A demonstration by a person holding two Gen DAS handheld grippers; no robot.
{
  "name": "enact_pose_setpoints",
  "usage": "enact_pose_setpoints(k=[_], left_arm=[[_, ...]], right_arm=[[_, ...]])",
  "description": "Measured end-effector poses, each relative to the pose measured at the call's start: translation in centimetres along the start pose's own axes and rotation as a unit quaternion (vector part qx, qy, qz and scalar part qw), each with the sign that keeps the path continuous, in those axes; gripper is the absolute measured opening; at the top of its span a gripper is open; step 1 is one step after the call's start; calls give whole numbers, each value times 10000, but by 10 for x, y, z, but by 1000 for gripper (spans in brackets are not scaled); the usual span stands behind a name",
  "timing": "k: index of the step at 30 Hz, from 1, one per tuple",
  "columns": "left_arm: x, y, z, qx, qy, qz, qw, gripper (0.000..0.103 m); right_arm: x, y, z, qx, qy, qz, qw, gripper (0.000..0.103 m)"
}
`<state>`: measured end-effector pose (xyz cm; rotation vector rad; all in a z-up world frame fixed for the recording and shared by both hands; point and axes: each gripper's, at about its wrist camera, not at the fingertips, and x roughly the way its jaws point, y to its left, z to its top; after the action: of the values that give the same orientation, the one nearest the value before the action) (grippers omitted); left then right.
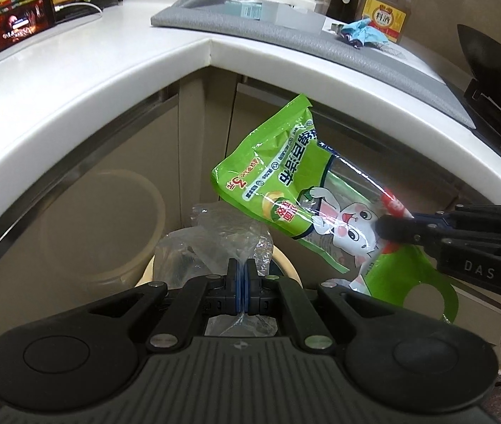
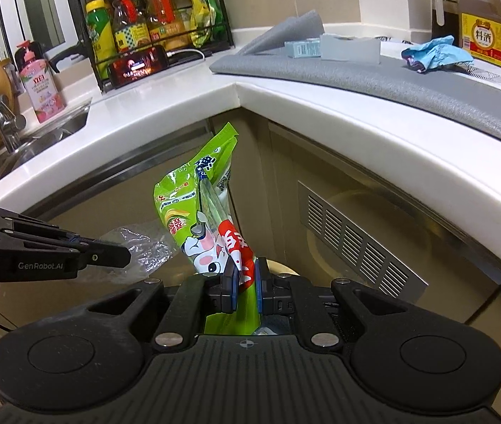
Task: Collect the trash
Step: 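Carry the green snack bag in the right gripper down toward the bin, then open the right gripper over the bin to drop the green bag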
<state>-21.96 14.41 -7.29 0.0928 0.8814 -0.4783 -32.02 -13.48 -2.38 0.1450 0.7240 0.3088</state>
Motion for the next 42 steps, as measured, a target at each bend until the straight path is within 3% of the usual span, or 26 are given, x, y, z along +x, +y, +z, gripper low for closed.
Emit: enact_pose_setpoints(k=[20,42], left_arm=[[59,13,0,-169,553,40,9983,1],[129,15,7,-317,1308,20,9909,1]], right_arm=[[76,0,-3,-71,811,-245,9964,11],[165,-9,-20,3,1684,-642,9836,11]])
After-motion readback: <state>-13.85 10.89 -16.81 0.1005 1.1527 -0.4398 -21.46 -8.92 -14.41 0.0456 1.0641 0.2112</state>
